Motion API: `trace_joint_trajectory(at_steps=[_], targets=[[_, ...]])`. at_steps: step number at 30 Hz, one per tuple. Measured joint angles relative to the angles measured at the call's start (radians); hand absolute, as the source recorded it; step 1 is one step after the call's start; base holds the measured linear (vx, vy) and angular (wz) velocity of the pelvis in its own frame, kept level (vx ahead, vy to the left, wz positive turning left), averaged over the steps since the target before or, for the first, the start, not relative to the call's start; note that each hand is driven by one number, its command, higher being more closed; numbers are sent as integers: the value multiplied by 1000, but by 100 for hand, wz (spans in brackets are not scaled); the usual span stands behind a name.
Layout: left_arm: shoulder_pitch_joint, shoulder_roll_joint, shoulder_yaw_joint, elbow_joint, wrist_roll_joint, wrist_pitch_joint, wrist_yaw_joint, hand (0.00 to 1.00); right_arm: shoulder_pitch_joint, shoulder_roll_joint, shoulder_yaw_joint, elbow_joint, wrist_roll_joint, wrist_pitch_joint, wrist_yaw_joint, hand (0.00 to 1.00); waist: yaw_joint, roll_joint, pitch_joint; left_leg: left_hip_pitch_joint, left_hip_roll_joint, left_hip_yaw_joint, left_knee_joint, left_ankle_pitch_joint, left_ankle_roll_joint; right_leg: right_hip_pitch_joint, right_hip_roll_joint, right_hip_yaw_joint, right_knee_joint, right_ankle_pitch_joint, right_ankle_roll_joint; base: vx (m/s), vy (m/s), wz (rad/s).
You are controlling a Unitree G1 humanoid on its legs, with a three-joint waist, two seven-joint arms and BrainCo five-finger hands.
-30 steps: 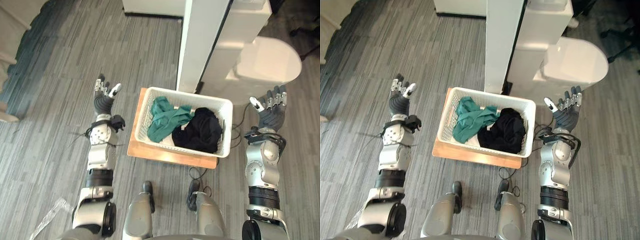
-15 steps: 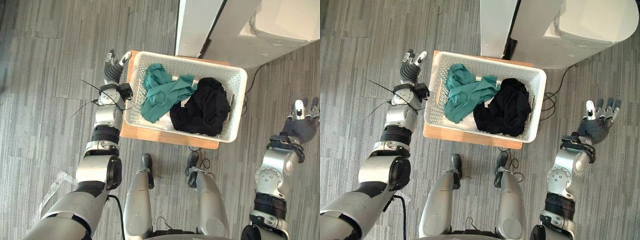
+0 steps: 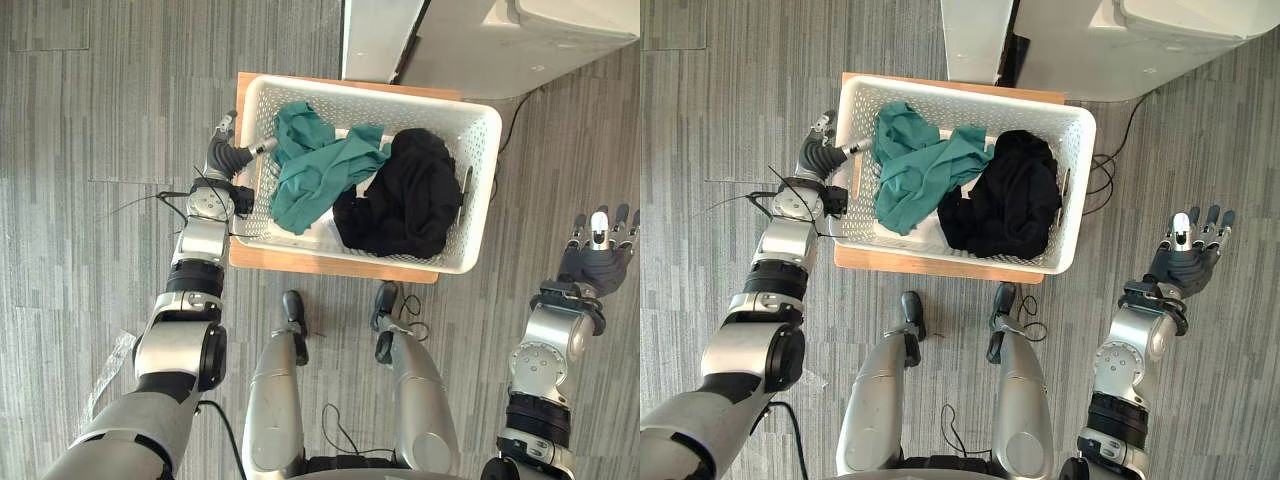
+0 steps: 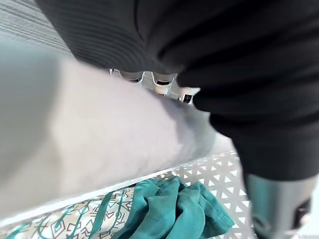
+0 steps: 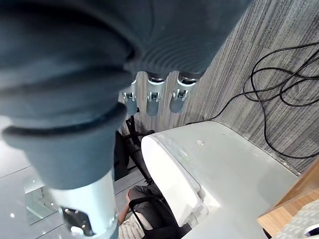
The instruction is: Pick up the laundry basket with both hands and put the clothes into the washing machine.
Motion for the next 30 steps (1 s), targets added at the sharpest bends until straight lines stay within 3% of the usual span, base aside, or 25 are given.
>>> trace_joint_trajectory(at_steps=[4, 7, 10, 11, 16, 19, 26, 30], targets=[[77, 23, -56, -103, 31, 21, -43, 0, 59, -1, 44, -75, 42, 4, 32, 0, 14, 10, 5, 0, 1, 1, -7, 5, -8, 0, 1, -3, -2, 0, 0, 4, -2, 2], [122, 53, -93, -145, 31, 42, -79, 0, 70, -19, 72, -74, 49, 41, 44, 0, 18, 10, 5, 1, 4, -1, -14, 12, -18, 4, 4, -10, -8, 2, -2, 4, -11, 5], [145, 82, -111, -209, 31, 63, -111, 0, 72, -77, 83, -66, 28, 133, 68, 0, 20, 10, 6, 0, 5, -9, -15, 12, -18, 12, 6, -16, -15, 5, -7, -7, -1, 4], [143, 96, -120, -234, 31, 69, -124, 0, 50, -123, 82, -40, -15, 190, 89, 0, 20, 10, 6, 0, 5, -15, -14, 12, -17, 16, 6, -21, -16, 6, -7, -10, 3, 8], [99, 115, -153, -233, 28, 82, -154, 0, -109, -206, 81, 115, -88, 301, 136, 0, 21, 14, 7, -14, 5, -23, -22, 34, -18, 16, 10, -33, -41, 26, -11, -22, -10, 5], [54, 118, -184, -177, 28, 79, -162, 0, -167, -245, 76, 214, -127, 324, 171, 0, 26, 17, 9, -21, 5, -32, -32, 41, -14, 16, 13, -45, -54, 37, -15, -24, -18, 9], [-161, 118, -233, 111, 25, 55, -173, 0, -380, -331, 37, 637, -217, 357, 276, 0, 35, 18, 10, -60, 4, -58, -12, 49, -2, 17, 18, -69, -84, 64, -16, -18, -2, 7], [-247, 117, -259, 220, 25, 28, -173, 0, -522, -384, 131, 810, -303, 372, 333, 0, 17, 18, 10, -71, 4, -66, -1, 52, 2, 17, 18, -73, -89, 75, -15, -31, -1, 3]])
